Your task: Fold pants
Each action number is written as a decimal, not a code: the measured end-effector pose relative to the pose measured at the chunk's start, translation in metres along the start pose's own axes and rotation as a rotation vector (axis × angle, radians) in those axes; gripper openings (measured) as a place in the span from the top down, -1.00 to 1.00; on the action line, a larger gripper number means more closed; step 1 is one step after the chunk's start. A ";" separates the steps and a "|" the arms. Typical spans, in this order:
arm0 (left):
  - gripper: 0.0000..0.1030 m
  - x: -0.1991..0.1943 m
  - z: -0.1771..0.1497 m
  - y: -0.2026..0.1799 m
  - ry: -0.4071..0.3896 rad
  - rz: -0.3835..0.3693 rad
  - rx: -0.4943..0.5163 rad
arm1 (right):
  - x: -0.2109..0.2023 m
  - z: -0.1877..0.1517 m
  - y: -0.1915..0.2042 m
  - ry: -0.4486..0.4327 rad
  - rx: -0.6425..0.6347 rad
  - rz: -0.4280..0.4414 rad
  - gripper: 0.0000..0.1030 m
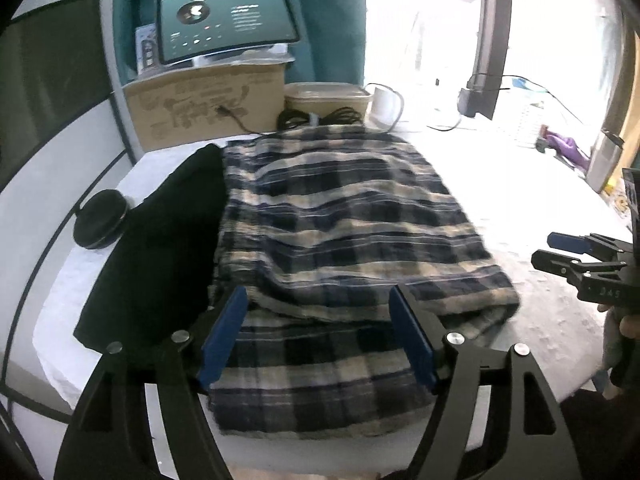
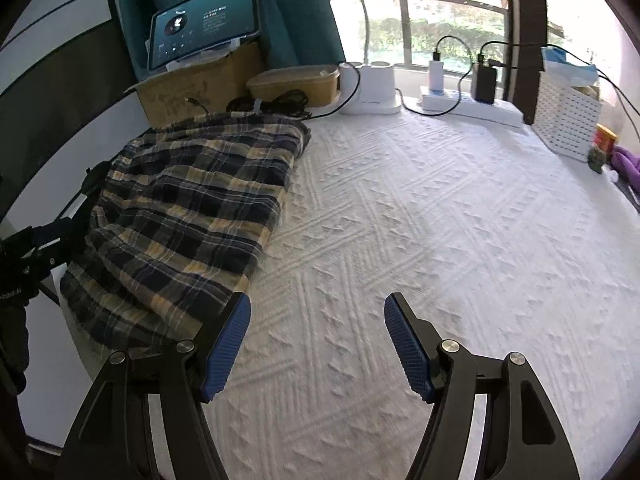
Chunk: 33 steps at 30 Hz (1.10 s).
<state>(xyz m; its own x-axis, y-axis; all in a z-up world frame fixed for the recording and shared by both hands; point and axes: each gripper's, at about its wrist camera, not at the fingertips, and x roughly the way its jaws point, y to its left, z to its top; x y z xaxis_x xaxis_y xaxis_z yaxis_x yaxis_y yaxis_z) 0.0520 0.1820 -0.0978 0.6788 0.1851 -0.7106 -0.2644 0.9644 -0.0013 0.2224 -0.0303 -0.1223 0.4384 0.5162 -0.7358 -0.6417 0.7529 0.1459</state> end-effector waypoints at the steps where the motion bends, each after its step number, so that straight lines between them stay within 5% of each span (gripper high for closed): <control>1: -0.46 -0.001 0.000 -0.004 -0.003 -0.006 0.003 | -0.004 -0.002 -0.001 -0.004 0.002 -0.005 -0.38; 17: -0.55 -0.025 0.008 -0.071 -0.078 -0.094 0.045 | -0.074 -0.030 -0.044 -0.104 0.075 -0.091 -0.38; 33: -0.56 -0.056 0.015 -0.130 -0.165 -0.088 0.100 | -0.156 -0.056 -0.072 -0.243 0.126 -0.212 -0.38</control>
<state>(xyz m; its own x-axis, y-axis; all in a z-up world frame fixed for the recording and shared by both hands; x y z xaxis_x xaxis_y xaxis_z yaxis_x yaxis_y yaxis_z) 0.0582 0.0487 -0.0475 0.8016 0.1198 -0.5858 -0.1352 0.9907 0.0177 0.1652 -0.1884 -0.0552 0.7000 0.4139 -0.5820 -0.4447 0.8903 0.0983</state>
